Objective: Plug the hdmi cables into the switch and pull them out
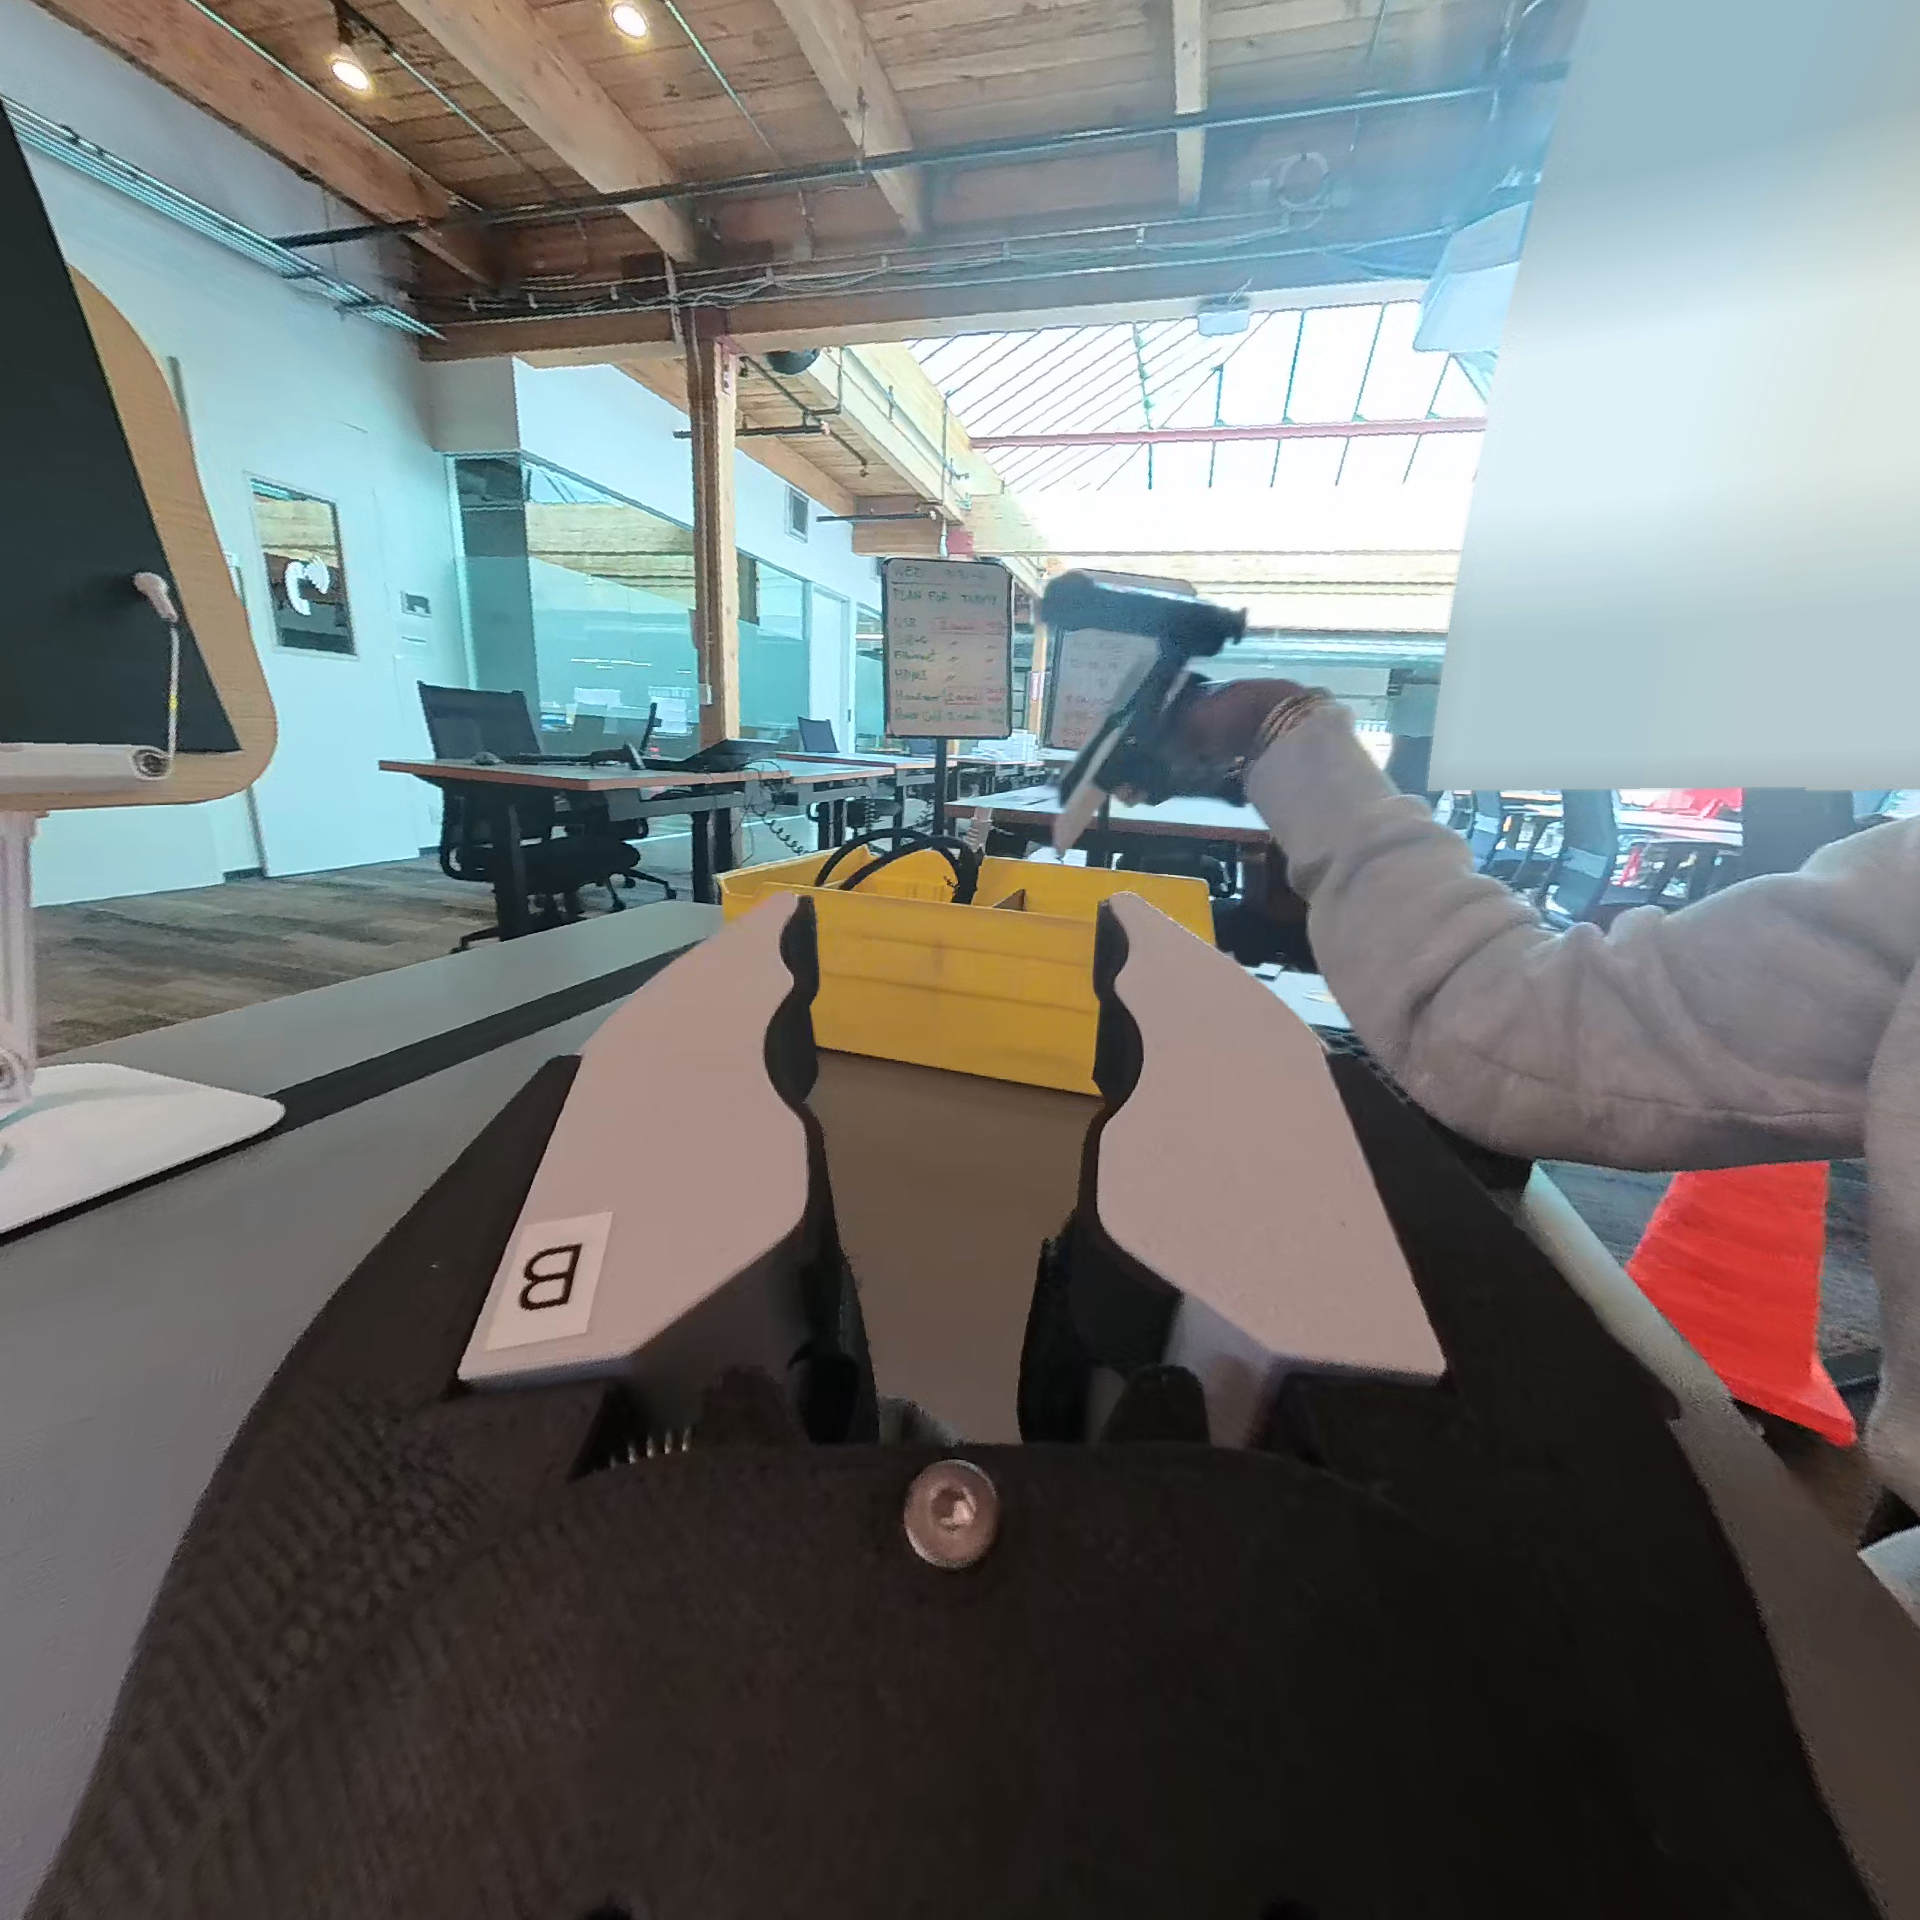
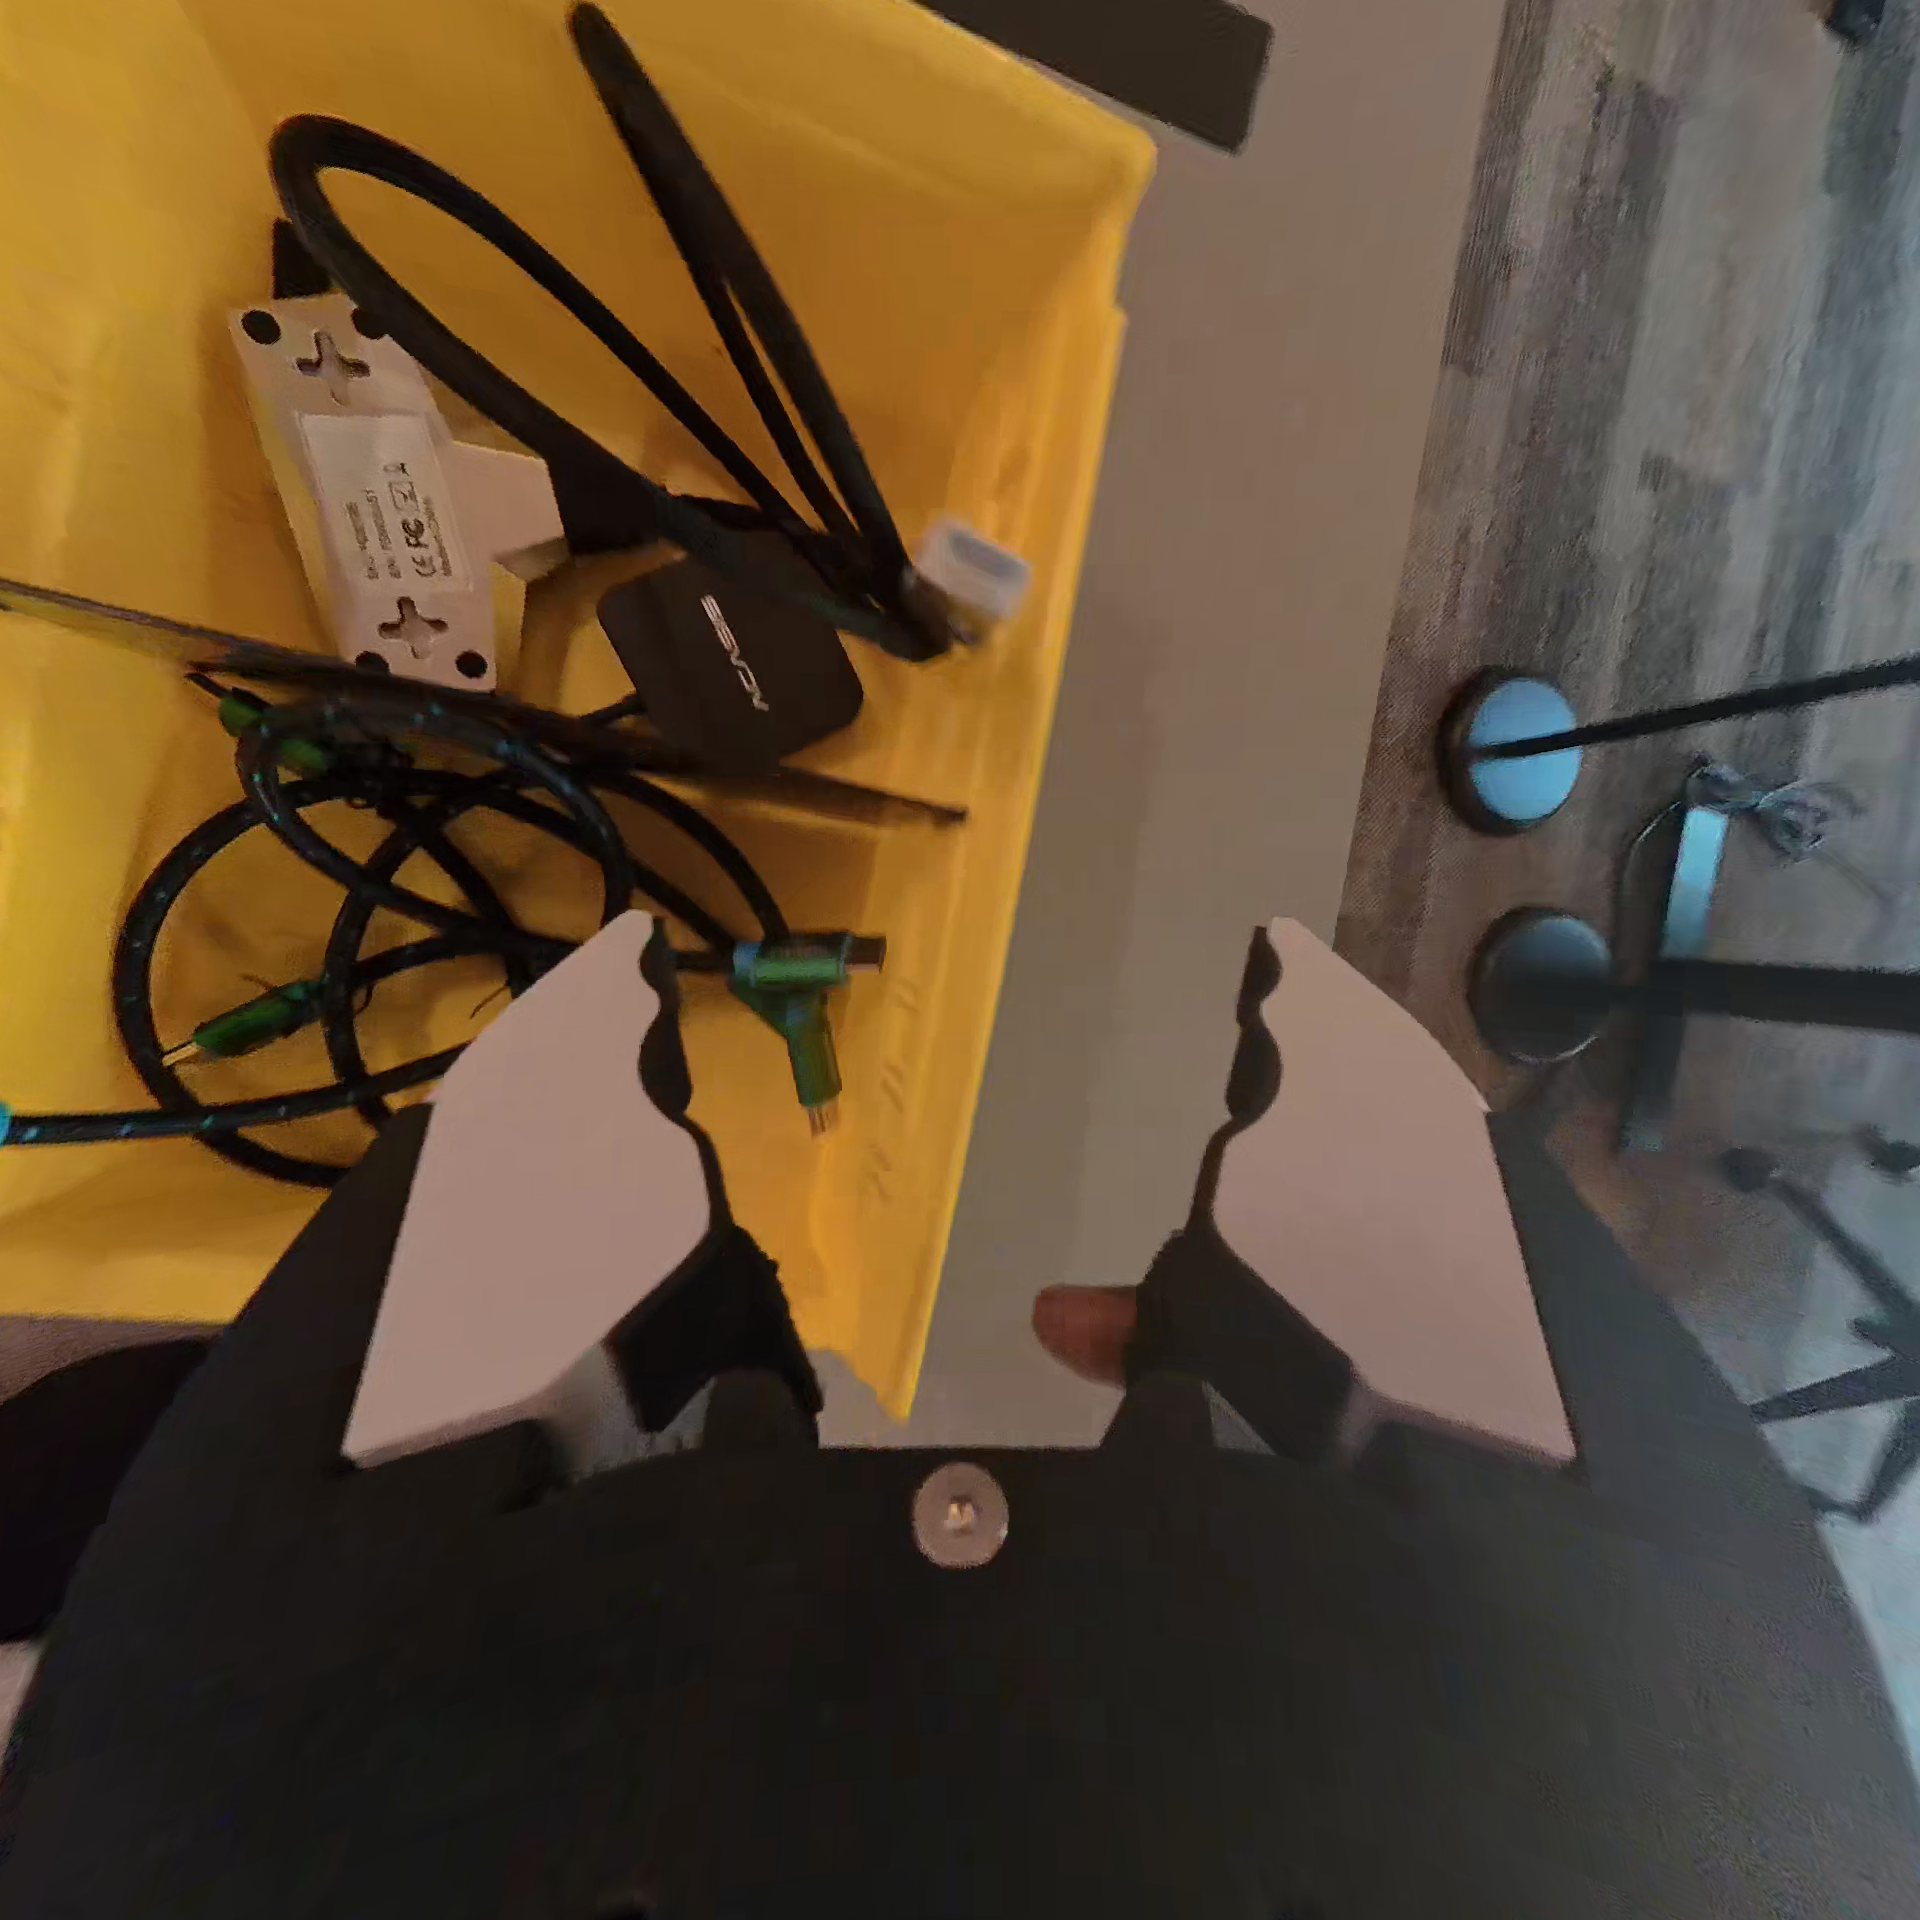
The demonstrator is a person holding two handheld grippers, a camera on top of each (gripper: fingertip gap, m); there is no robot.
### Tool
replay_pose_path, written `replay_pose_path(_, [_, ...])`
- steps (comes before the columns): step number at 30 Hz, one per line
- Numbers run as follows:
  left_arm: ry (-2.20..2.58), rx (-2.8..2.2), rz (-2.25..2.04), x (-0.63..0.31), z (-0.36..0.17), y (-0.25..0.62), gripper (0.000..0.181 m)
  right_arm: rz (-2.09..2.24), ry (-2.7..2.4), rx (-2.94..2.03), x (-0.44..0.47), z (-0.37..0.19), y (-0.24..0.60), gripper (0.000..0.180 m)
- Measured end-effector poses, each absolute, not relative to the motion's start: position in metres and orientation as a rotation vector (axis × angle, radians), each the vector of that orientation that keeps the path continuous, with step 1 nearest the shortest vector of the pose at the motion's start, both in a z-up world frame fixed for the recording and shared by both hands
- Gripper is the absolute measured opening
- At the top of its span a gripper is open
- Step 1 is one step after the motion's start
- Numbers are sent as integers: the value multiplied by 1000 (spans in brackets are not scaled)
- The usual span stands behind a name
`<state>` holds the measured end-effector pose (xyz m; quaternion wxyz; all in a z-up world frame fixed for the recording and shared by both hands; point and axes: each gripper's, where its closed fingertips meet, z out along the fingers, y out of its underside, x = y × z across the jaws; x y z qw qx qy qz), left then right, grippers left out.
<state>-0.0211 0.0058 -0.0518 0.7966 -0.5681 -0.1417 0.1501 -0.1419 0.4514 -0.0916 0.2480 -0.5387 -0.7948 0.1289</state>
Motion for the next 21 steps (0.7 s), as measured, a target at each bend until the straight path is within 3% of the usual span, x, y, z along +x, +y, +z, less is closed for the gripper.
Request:
replay_pose_path(2, [-311,-1224,359,-24,-53,5,52,384,-2134,-1575,-124,-94,467,108])
replay_pose_path(7, [-335,-1278,482,-34,-62,4,71,379,-2276,-1841,-80,-139,487,92])
replay_pose_path(9, [-335,-1302,494,-36,-65,6,73,389,-2349,-1864,-76,-150,484,64])
replay_pose_path(11, [-334,-1315,486,-35,-68,8,73,497,-2467,-1805,-80,-155,466,18])
replay_pose_path(13, [-333,-1323,481,-35,-70,9,73,470,-2526,-1730,-87,-159,461,7])
replay_pose_path(21, [-329,-1327,470,-34,-71,11,71,571,-2759,-1312,-116,-159,403,15])
